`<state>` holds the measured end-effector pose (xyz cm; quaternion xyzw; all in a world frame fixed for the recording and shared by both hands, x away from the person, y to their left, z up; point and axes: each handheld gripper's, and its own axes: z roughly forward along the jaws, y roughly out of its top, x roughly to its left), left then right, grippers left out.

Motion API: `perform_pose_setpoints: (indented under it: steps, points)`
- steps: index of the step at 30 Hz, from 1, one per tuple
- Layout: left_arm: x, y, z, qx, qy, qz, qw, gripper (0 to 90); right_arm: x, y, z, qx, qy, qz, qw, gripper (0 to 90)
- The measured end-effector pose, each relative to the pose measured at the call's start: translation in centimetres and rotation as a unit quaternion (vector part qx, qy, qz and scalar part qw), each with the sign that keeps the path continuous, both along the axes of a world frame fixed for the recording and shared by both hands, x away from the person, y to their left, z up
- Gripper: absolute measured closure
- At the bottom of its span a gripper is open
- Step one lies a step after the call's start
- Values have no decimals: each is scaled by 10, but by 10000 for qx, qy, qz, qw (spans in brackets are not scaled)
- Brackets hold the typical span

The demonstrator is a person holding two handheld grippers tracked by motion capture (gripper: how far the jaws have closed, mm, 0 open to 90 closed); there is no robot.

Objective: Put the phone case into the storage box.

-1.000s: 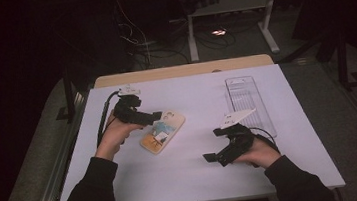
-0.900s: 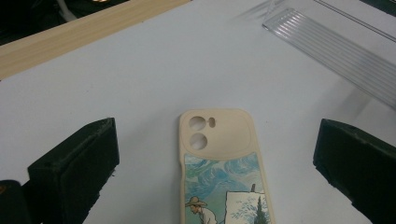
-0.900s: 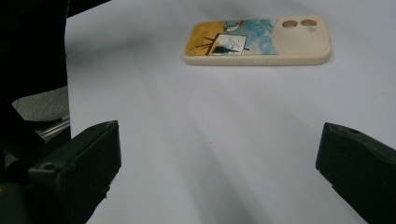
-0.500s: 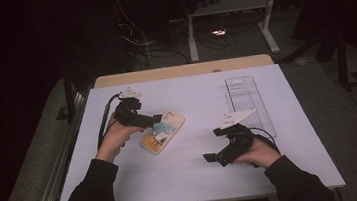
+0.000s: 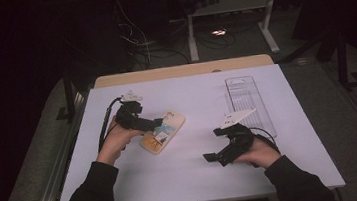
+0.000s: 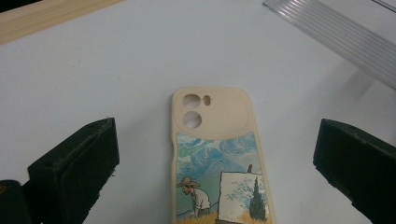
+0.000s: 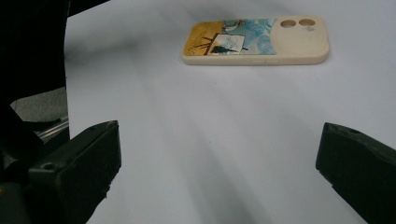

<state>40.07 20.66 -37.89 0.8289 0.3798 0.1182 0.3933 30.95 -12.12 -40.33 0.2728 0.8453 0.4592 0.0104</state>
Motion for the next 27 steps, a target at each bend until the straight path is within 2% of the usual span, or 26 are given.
perform_pose_setpoints:
  steps: [5,10,11,14,23,24,25,27]
  points:
    - [-3,1,-3,52,-14,-64,10000,0,0,0,0,-8,-8,4,10000,0]
    - [-6,1,-8,74,55,-89,9999,0,0,0,0,-20,-13,5,10000,0]
    - [-6,1,-8,115,10,-138,9998,0,0,0,0,-24,-13,2,10000,0]
    - [-7,2,-10,0,80,-94,9999,0,0,1,0,-26,-6,-7,10000,0]
    - [-12,3,-17,40,83,-112,9999,0,0,0,0,19,8,-25,10000,0]
    - [-12,3,-18,69,126,-112,9998,0,0,0,0,27,20,-39,10000,0]
    - [-12,3,-19,117,77,-153,9998,0,0,0,0,19,16,-39,10000,0]
    - [-13,2,-20,90,131,-113,9998,0,0,1,0,3,22,-32,10000,0]
